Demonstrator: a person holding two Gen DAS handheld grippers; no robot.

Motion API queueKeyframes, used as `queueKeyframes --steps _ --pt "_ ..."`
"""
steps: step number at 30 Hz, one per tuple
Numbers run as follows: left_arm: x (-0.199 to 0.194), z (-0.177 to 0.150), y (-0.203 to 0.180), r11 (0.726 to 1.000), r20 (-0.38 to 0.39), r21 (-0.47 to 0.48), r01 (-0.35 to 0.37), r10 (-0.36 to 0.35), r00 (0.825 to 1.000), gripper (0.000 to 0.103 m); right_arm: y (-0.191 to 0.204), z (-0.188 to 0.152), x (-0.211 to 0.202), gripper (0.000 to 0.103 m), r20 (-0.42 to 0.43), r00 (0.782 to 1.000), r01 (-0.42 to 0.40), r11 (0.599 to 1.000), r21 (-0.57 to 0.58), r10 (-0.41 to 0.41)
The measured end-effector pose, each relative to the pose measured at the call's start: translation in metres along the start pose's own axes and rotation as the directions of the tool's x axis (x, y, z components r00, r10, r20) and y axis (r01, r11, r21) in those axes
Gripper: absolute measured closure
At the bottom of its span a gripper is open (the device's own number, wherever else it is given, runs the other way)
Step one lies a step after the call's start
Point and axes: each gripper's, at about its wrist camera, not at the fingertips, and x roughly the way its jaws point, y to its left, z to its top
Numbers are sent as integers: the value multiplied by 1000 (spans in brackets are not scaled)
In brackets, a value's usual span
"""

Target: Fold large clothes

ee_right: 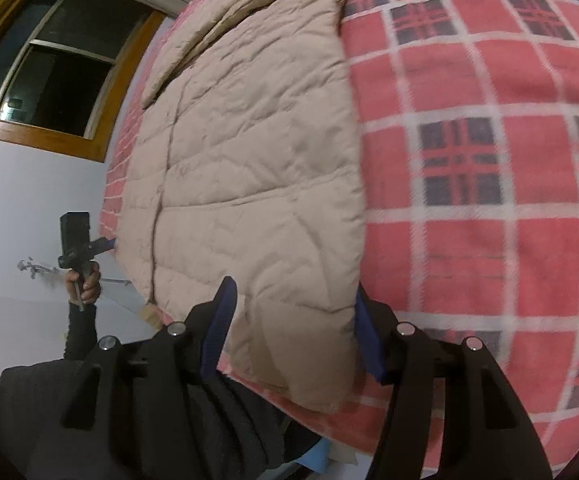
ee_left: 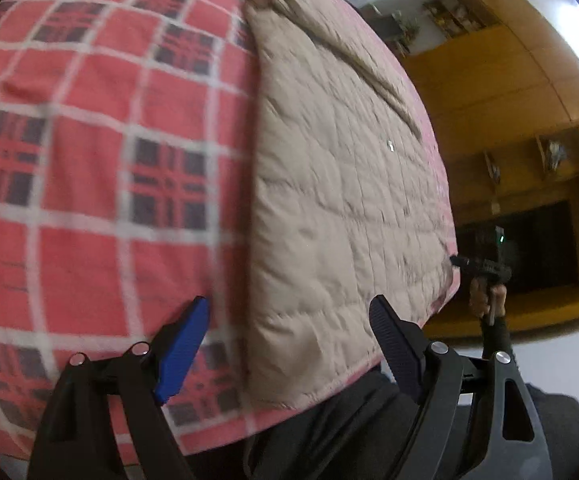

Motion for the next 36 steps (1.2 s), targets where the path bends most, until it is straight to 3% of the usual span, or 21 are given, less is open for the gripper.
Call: queueKeyframes --steps 3,5,8,9,13,14,19,23,29,36 --pt "5 -2 -15 999 -29 29 32 -31 999 22 10 -3 1 46 10 999 -35 999 -10 35" --pt "16 -2 -24 998 -58 68 11 -7 998 22 12 -4 3 46 18 999 -41 999 -16 41" --pt "27 7 -17 999 -71 23 25 -23 997 23 2 -6 4 46 23 997 -69 998 11 69" --pt "26 7 -17 999 -70 24 29 -27 997 26 1 -7 6 46 22 997 -76 997 19 75" --pt "24 13 -15 1000 -84 -2 30 -31 996 64 4 -10 10 47 8 997 -79 997 5 79" --pt "26 14 -11 1000 -93 -19 20 -21 995 68 2 -11 11 49 8 997 -81 997 10 81" --pt "22 13 -12 997 -77 -41 59 -62 995 85 1 -15 6 78 36 995 -90 996 1 90" --pt "11 20 -30 993 -19 -24 114 -114 993 90 14 -14 -13 90 88 989 -118 992 -43 122" --pt "-22 43 -70 983 89 49 175 -179 980 91 41 8 -43 91 179 966 -173 981 -87 186" --pt "-48 98 -76 982 171 51 179 -185 968 91 57 59 -60 91 240 958 -133 986 -103 154"
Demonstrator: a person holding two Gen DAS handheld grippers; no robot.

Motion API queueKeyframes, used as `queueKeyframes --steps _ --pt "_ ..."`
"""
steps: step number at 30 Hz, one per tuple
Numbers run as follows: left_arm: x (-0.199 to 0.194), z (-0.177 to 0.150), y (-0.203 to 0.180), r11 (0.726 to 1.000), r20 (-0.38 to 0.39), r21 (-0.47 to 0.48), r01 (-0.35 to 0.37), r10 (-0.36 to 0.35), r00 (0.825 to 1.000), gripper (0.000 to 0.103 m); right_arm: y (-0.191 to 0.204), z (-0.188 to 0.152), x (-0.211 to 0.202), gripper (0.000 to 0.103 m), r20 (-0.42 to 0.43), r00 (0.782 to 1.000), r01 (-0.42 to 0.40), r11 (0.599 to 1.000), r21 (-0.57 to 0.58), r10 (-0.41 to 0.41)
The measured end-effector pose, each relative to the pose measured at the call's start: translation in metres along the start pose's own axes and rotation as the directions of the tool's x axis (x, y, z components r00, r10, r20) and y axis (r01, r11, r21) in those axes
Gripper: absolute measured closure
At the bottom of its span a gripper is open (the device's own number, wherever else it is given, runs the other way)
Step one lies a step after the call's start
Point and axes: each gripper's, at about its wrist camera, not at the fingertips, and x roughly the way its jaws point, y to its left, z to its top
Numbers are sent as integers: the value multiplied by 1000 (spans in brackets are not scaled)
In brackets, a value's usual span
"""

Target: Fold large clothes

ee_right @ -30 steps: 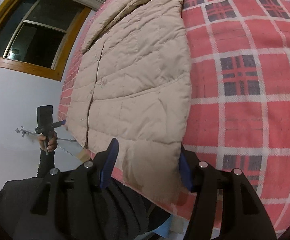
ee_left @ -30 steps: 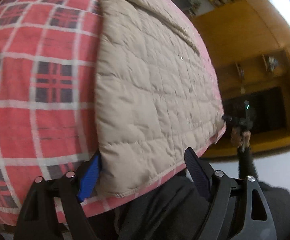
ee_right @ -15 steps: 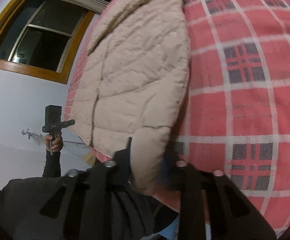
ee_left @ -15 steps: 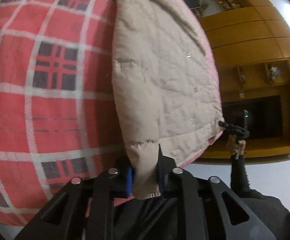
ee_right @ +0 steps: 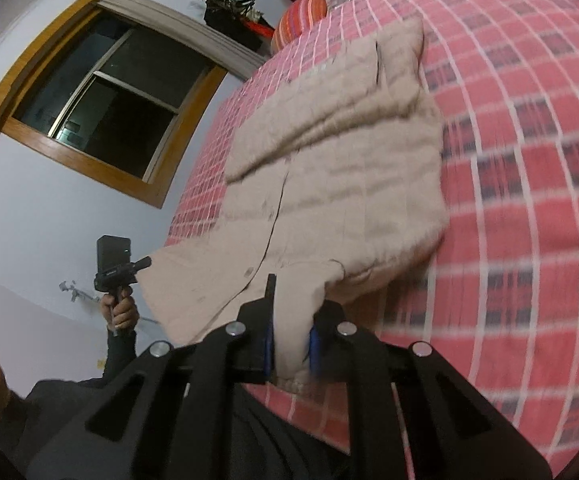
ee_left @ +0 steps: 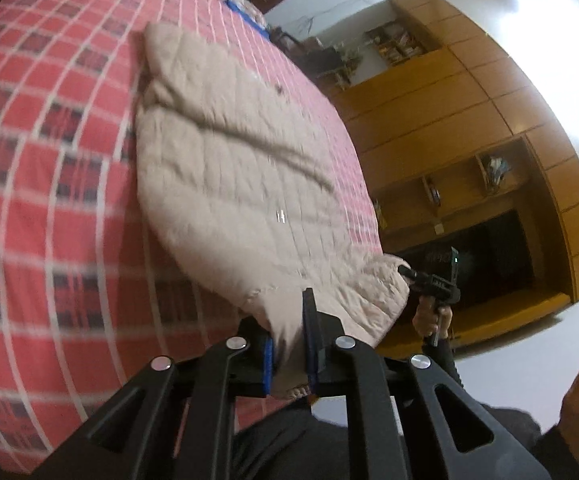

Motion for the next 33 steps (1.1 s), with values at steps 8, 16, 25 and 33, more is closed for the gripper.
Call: queueKeyframes --steps 8,16,25,33 --pt "27 88 33 994 26 -107 5 -2 1000 91 -9 73 29 91 9 997 73 997 17 -73" --pt "68 151 82 978 -17 -205 -47 44 999 90 -59 131 75 91 -21 986 166 980 112 -165" --pt "85 184 113 960 -37 -279 -37 27 999 66 -105 162 90 71 -32 994 108 958 267 -103" --pt "40 185 74 995 120 -54 -79 85 989 28 -72 166 49 33 83 984 148 981 127 -160"
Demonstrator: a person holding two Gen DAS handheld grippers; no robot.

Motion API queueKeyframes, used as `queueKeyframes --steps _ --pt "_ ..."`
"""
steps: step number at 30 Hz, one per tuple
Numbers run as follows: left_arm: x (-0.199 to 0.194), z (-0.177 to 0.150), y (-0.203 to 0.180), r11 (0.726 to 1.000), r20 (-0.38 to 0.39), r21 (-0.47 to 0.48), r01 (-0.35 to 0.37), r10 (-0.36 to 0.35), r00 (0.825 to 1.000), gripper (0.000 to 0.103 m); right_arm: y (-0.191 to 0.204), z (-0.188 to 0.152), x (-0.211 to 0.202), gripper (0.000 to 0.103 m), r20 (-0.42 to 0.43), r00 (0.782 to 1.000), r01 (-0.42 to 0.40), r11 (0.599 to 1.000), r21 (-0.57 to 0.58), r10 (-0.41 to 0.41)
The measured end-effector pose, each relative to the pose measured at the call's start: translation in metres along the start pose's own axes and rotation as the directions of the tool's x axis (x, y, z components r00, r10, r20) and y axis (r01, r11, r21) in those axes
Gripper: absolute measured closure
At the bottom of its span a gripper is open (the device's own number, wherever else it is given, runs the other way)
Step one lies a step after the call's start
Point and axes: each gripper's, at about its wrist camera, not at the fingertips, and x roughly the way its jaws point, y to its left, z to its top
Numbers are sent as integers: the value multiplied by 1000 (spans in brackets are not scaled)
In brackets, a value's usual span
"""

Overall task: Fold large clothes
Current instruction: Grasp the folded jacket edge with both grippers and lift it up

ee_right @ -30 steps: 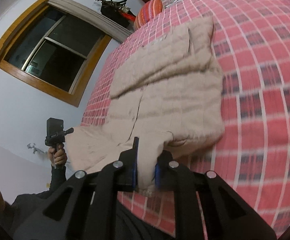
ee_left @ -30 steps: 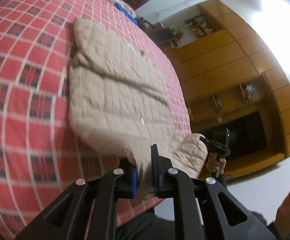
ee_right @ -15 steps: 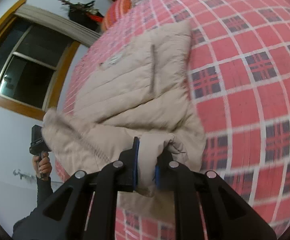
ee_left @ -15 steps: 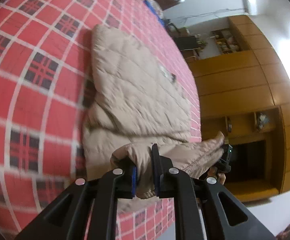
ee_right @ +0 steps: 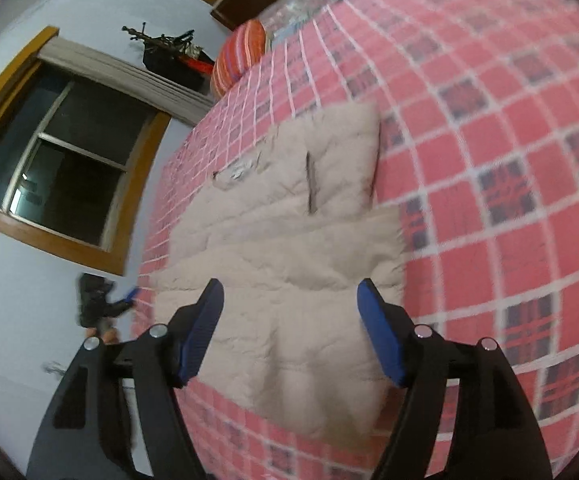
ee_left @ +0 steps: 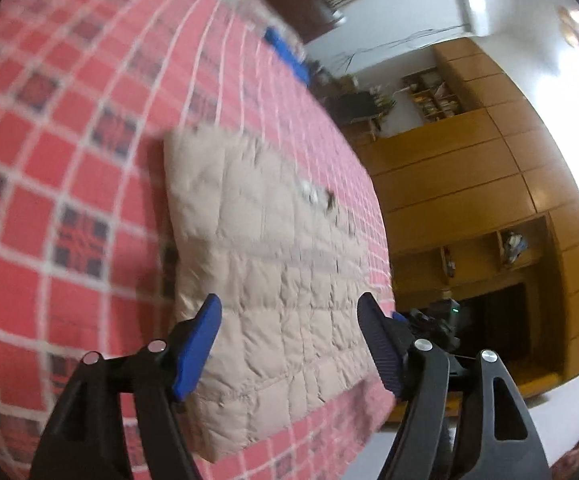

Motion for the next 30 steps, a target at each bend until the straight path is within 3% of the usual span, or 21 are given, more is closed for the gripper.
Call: queueKeyframes --steps 3,7,10,11,12,13,14,16,24,30 --pt "11 -6 0 991 4 77 -112 112 994 27 -9 -4 11 33 6 998 70 997 -30 -70" --pt "40 -14 22 983 -55 69 -169 173 983 27 -29 -11 38 33 -21 997 76 997 -8 -76" --pt "50 -20 24 982 -70 66 -174 179 981 27 -34 -10 51 34 -29 996 80 997 -14 -81" --pt "52 -20 23 981 -65 68 -181 185 981 28 -34 -10 53 35 -29 997 77 997 -15 -78" --pt "53 -21 22 980 -55 71 -186 190 980 32 -34 -10 55 46 -24 997 71 997 -17 -71" --pt "52 -22 20 981 -53 74 -180 184 981 58 -33 -11 55 65 -22 997 70 997 -19 -71" --pt "52 -22 20 980 -58 77 -183 188 980 76 -27 -11 56 73 -15 997 71 997 -27 -72" --pt "46 -26 11 975 -28 101 -200 204 979 90 -20 -12 51 89 12 997 78 995 -56 -77" --pt "7 -38 -39 949 110 238 -207 186 976 97 21 -26 10 95 140 987 98 982 -164 -75" --pt "-25 -21 -86 917 228 337 -213 140 964 97 59 -10 -24 95 289 955 143 954 -263 -63"
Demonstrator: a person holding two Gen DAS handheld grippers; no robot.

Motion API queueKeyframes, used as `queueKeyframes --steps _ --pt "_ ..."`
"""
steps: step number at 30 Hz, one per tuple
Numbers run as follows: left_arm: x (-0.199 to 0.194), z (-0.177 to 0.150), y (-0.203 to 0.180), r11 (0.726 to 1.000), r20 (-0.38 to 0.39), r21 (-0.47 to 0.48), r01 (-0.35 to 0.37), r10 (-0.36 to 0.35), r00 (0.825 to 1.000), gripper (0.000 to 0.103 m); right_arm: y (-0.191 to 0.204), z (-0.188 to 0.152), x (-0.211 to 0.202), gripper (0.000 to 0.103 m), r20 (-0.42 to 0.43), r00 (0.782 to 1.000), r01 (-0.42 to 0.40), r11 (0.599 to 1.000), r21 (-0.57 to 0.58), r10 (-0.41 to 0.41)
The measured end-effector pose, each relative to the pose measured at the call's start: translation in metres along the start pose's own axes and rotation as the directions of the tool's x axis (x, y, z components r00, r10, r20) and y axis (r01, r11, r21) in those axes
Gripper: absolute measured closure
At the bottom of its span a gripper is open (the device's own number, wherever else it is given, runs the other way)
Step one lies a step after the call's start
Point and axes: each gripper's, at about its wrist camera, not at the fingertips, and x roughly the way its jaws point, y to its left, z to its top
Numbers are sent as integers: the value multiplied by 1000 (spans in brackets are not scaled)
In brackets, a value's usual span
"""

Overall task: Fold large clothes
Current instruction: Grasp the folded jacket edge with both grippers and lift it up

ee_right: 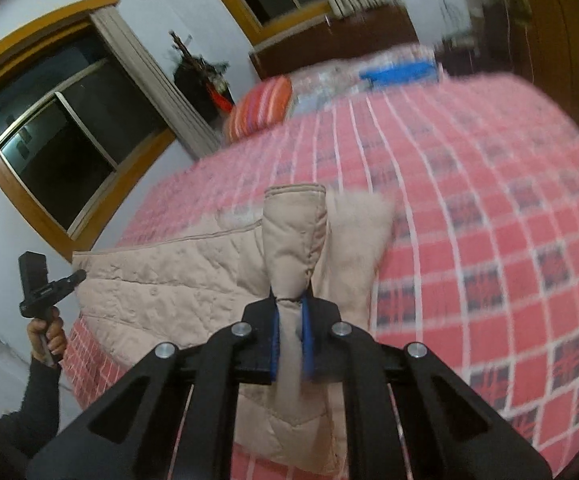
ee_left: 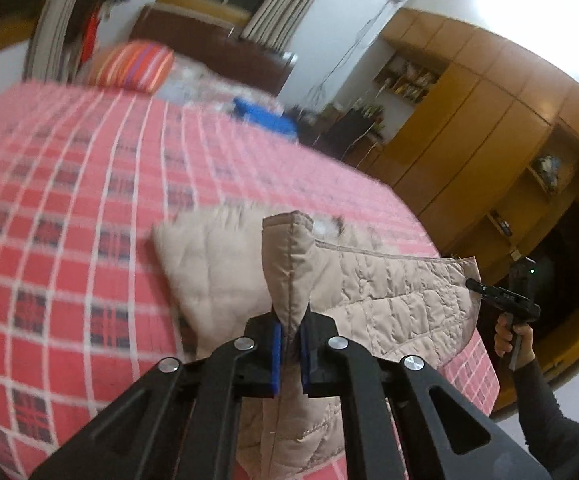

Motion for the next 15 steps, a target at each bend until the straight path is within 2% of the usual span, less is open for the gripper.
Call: queueKeyframes --steps 3,7,11,15 --pt "-7 31 -2 1000 42 17 -6 5 999 97 9 26 -2 95 83 996 19 999 -32 -16" --pt "2 79 -6 999 80 39 -24 21 997 97 8 65 11 95 159 986 52 998 -36 -46" --pt "33 117 0 998 81 34 -57 54 995 97 -2 93 38 95 184 980 83 996 -15 -79" --pt "70 130 17 996 43 8 -94 94 995 97 -16 111 78 95 169 978 124 992 7 -123"
